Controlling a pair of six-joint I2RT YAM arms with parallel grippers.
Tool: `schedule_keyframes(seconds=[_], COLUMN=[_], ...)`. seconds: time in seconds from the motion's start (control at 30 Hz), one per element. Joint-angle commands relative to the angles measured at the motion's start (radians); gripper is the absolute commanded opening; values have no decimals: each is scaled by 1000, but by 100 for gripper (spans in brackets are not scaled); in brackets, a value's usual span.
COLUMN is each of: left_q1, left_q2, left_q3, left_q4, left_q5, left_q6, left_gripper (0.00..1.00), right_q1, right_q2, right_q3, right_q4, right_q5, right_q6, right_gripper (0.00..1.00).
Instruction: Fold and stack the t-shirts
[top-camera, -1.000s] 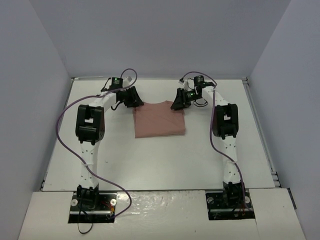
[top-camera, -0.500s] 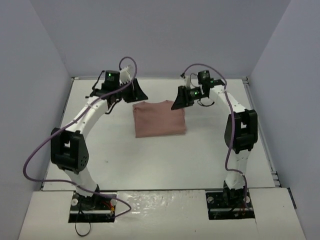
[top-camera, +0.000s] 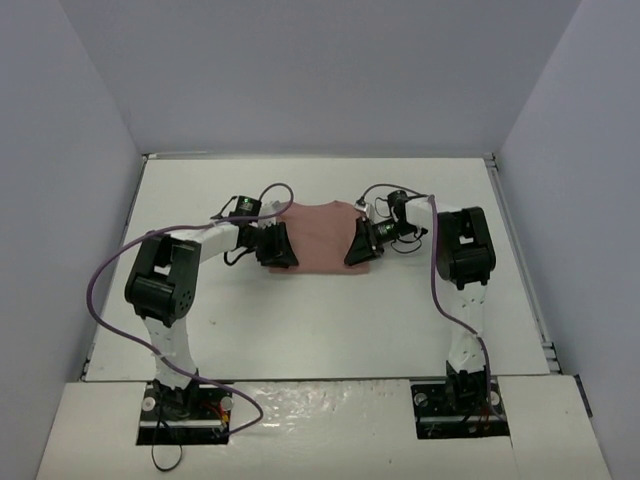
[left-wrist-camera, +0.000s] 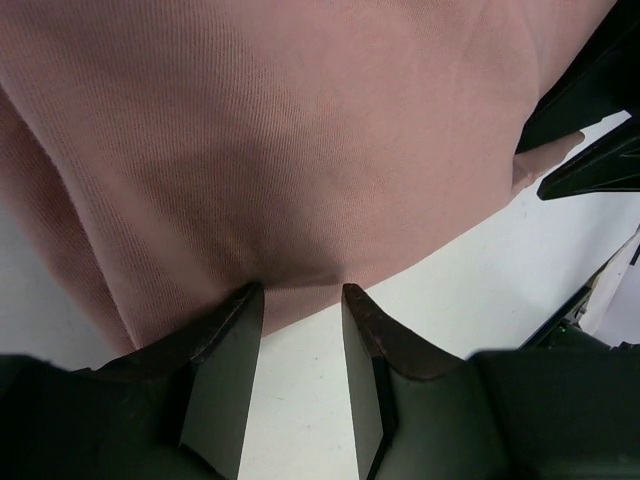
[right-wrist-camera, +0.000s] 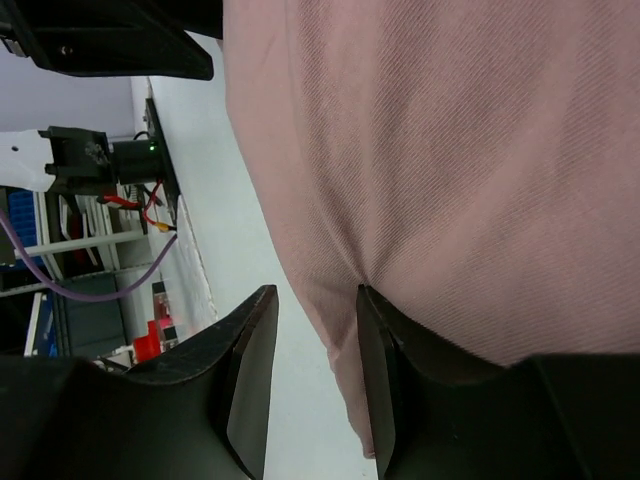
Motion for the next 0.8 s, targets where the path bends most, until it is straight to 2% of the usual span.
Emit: schedule_keyframes(seconds=[0.0, 0.13, 0.3, 0.37, 0.43, 0.57, 0.67, 0.77], left_q1=[12, 26, 26, 28, 33, 59, 94, 119], left_q2=[16, -74, -267, -338, -395, -507, -587, -666], left_q3=[-11, -22, 104, 211, 253, 344, 393, 423], left_q4=[-17, -87, -253, -337, -403, -501, -565, -613], left_q5=[-107, -144, -240, -314, -395, -552, -640, -710], left_q6=[40, 59, 134, 171, 190, 215, 236, 270], left_gripper=[35, 35, 35, 35, 35, 36, 47, 67], right_q1=[8, 36, 54, 48, 33, -22, -84, -157], right_q2=[21, -98, -294, -384, -467, -622, -737, -831], right_q3=[-46, -48, 16, 41, 57, 53, 38, 9], right_q4=[-5, 46, 46, 44, 44, 44, 43, 44], right_q5=[117, 260, 475, 642, 762, 881, 963, 1049], right_q6=[-42, 60, 168, 199, 232, 286, 305, 305], right_gripper=[36, 36, 38, 45, 49, 52, 54, 60])
